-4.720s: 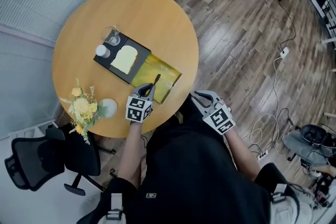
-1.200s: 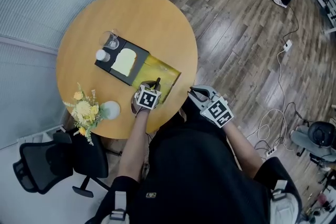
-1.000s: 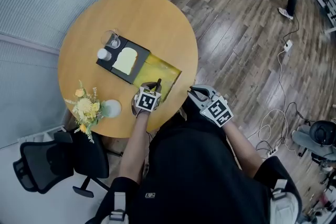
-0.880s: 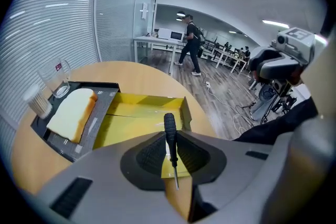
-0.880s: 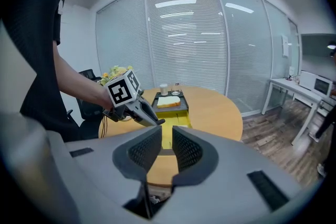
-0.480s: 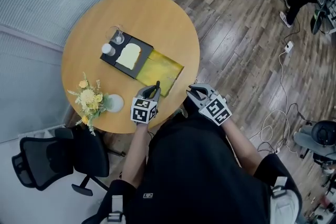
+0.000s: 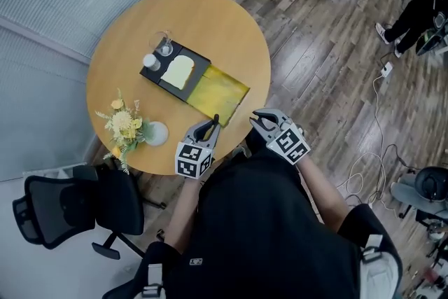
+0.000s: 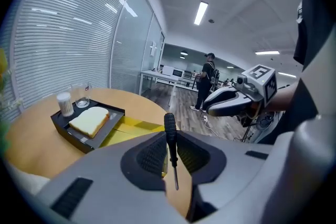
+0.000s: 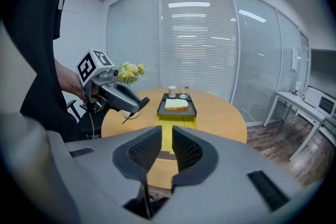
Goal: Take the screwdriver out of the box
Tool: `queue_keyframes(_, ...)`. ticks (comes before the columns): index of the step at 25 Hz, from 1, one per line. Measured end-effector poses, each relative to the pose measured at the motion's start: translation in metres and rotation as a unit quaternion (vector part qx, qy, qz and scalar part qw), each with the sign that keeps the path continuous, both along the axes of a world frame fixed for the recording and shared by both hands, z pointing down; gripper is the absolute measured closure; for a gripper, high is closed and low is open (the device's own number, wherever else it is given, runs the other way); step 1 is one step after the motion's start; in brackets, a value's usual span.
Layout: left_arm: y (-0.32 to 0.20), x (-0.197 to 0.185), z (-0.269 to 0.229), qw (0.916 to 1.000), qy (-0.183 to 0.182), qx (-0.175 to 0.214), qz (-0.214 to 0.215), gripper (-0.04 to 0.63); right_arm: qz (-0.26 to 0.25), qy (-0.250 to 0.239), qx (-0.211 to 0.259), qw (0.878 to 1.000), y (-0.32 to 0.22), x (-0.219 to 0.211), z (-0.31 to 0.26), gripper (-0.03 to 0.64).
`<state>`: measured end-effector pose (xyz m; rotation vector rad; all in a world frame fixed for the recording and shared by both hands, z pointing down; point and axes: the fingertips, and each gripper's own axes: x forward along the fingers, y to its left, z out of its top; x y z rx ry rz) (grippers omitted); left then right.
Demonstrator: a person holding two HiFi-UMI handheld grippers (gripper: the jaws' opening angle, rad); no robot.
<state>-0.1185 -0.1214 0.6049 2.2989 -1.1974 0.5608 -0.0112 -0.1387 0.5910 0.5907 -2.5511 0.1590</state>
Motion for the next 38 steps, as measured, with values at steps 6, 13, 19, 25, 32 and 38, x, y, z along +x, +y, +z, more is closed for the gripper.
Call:
queue_keyframes(6,0.001,-0.009,-0.024,0.9994,0.019,0.024,-0.015,0.529,-0.017,0.0,0.011,1.0,0.002,-0.012,-0.008,0.561)
queue_keyframes(13,-0.001,-0.014,-0.032,0.9991,0.025,0.026,-0.021,0.529,-0.023,0.0,0.018,1.0,-0.001,-0.012,-0.017,0.563)
queue_keyframes(19,-0.007,-0.018,-0.034,0.9991,0.022,0.027,-0.022,0.529,-0.025,0.006,0.018,1.0,-0.007,-0.013,-0.017,0.565)
queue_keyframes(25,-0.006,-0.017,-0.036,0.9992,0.022,0.028,-0.02,0.529,-0.023,0.006,0.02,1.0,-0.01,-0.014,-0.019,0.565)
queue_keyframes(32,-0.005,-0.018,-0.033,0.9992,0.022,0.024,-0.022,0.529,-0.021,0.005,0.015,1.0,-0.007,-0.011,-0.016,0.566)
queue_keyframes(38,-0.009,-0.019,-0.031,0.9993,0.018,0.024,-0.024,0.529,-0.016,0.006,0.013,1.0,-0.007,-0.006,-0.012,0.566)
